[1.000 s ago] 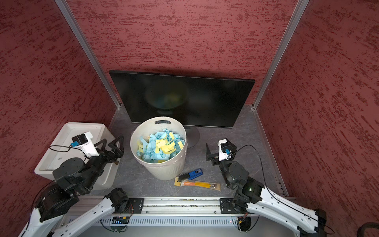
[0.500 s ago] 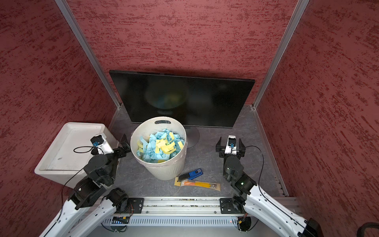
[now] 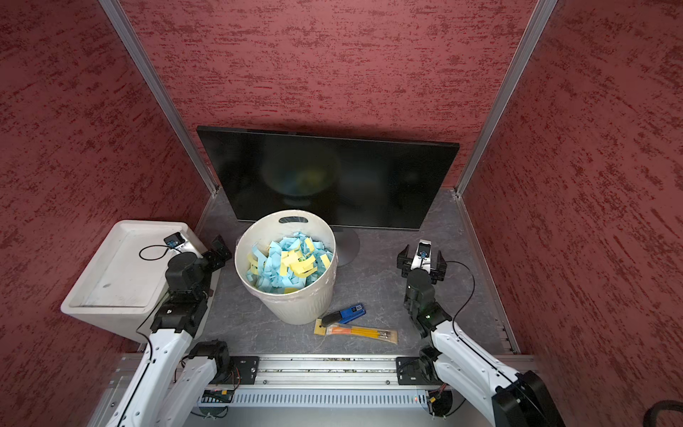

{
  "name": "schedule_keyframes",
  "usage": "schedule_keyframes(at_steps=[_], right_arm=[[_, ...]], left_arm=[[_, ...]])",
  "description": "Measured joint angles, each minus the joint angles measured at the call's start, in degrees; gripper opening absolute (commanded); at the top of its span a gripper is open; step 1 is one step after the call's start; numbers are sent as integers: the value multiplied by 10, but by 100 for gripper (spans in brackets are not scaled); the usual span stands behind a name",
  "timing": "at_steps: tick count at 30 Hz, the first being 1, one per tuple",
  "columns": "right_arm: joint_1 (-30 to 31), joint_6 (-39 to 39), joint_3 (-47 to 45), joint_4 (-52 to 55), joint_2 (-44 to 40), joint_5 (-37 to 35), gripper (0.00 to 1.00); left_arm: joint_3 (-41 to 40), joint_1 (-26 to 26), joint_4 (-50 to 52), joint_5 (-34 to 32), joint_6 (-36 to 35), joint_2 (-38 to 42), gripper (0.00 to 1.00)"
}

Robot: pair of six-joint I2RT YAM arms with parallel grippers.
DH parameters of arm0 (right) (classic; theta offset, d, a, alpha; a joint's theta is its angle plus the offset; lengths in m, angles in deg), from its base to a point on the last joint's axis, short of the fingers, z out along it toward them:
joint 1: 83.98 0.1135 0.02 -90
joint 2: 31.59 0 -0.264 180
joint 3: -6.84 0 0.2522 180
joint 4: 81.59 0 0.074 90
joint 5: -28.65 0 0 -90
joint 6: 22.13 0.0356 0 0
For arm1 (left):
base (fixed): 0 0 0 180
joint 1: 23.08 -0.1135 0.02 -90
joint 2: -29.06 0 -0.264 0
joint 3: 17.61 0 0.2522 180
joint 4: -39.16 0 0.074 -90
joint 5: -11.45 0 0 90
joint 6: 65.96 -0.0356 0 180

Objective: Remove the sticky note from the monitor
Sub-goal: Reset both arms

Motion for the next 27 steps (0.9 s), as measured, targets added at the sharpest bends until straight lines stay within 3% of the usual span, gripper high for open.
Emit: schedule_keyframes(at_steps=[5,11,21,27], right_arm=[[-27,3,-8,-63,65,28,99],[-55,3,-9,-139,140,53,99],[-81,-2,-5,-216,214,78,98],[-108,-2,10,-247,260,93,98]], left_arm=[[-31,-35,-63,55,0,-52,100],[-52,-36,-130,88,-9,-120,100],[-80,40,-325,43,-80,-292,100],[-91,47,-443,20,-114,-370,100]])
